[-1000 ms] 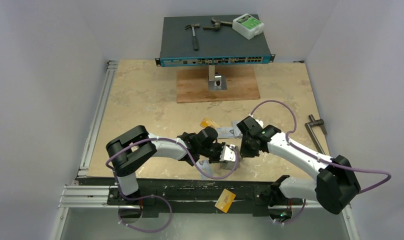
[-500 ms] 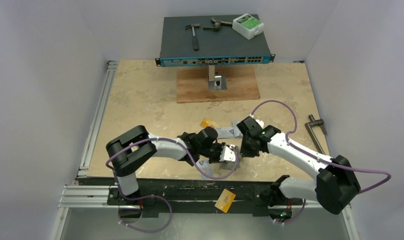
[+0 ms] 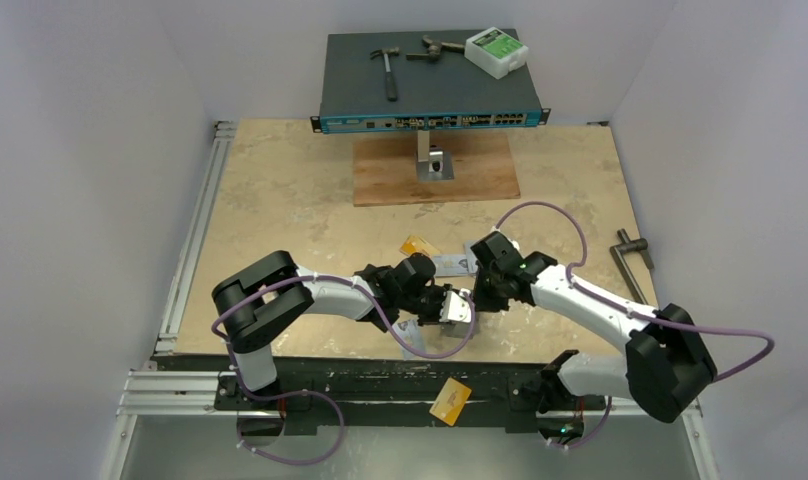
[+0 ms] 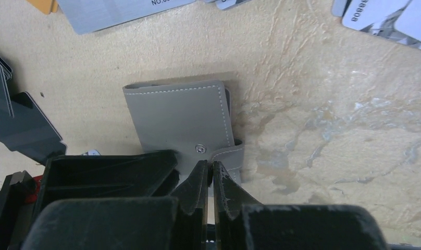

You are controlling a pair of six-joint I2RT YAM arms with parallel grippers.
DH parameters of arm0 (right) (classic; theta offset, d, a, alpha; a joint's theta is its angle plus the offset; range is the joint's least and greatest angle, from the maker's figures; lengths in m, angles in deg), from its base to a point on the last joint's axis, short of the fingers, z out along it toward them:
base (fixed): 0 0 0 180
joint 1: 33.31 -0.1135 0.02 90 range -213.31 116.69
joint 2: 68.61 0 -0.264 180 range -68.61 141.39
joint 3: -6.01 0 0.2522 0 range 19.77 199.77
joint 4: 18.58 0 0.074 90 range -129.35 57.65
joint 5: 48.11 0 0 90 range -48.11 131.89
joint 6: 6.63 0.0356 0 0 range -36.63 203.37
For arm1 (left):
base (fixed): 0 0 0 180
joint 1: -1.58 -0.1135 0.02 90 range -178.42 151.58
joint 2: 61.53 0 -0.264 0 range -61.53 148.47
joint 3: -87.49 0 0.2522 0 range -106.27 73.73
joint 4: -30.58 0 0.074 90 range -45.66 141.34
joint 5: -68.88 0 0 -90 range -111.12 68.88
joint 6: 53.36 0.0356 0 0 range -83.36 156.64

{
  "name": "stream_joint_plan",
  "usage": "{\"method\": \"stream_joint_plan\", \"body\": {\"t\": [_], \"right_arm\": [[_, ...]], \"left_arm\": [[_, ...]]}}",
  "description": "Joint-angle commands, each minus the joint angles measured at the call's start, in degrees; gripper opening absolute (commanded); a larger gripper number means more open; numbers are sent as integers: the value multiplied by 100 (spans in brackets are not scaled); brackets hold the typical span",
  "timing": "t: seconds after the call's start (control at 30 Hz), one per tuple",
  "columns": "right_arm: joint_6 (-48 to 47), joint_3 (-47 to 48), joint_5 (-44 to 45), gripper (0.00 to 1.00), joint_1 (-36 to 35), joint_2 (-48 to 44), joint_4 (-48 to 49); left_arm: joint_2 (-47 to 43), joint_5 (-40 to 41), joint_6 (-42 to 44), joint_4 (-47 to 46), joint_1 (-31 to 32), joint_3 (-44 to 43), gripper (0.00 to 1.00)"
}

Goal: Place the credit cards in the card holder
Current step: Close the card holder at the center of the board.

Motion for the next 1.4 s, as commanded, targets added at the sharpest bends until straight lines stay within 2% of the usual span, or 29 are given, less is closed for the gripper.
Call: {"method": "stream_joint_plan", "body": {"t": [0.0,0.27,0.63,1.0,1.37], "right_arm": [[-87,-12,-160,0,12,207,435],[-235,149,-58,0,7,658,500],[-288,78,-316,0,4,737,696],[-408,183,-489,0,-206,1236,772],[-389,213,-531,10,-206,881,687]], "left_arm": [[168,220,226,387,-47,103,26],[155,211,229,402,-47,93,25],[156,204,237,422,-47,77,25],[154,171,262,466,-47,76,24],[154,150,280,484,-47,68,24]]}}
